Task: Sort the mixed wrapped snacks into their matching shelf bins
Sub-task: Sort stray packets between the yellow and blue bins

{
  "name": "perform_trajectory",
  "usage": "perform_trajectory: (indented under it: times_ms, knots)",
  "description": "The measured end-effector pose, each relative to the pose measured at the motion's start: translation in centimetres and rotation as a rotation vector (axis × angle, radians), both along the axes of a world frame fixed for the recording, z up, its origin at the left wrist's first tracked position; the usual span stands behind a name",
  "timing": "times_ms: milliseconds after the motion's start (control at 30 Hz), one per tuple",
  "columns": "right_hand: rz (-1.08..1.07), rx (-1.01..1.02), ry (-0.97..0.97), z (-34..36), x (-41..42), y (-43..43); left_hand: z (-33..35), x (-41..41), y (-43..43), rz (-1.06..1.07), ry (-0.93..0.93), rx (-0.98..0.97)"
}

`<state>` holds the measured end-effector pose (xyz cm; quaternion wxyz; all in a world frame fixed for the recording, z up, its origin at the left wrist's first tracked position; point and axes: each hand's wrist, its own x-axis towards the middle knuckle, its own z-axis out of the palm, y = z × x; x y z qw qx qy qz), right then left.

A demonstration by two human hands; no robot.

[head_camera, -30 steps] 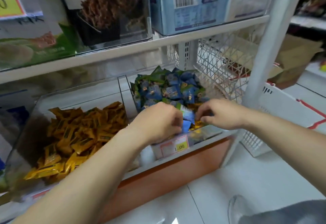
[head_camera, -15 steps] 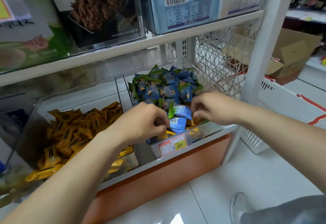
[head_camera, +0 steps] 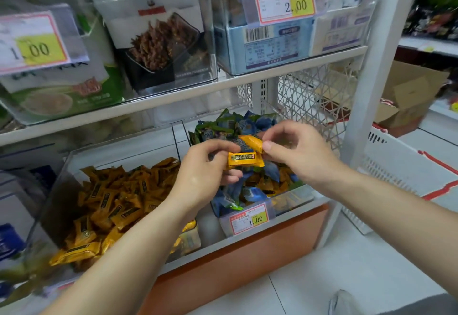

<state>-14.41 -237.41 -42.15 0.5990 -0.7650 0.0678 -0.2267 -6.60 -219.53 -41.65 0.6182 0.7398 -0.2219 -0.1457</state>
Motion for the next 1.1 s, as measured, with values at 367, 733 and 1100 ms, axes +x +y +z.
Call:
perform_trajectory:
  times_ms: [367, 733, 1100]
  knots:
    - [0.164, -0.159, -0.019, 0.5, -0.2, 1.7, -0.6, -0.3, -1.1, -0.037, -0.024, -0.051]
    - [0.109, -0.801, 0.457, -1.6, 0.3, -6.6, -2.4, 1.6, -0.7, -0.241, -0.695, 0.577]
    - [0.061, -1.006, 0.593, -3.9, 2.7, -4.5, -2.4, 2.0, -0.6, -0.278, -0.742, 0.676]
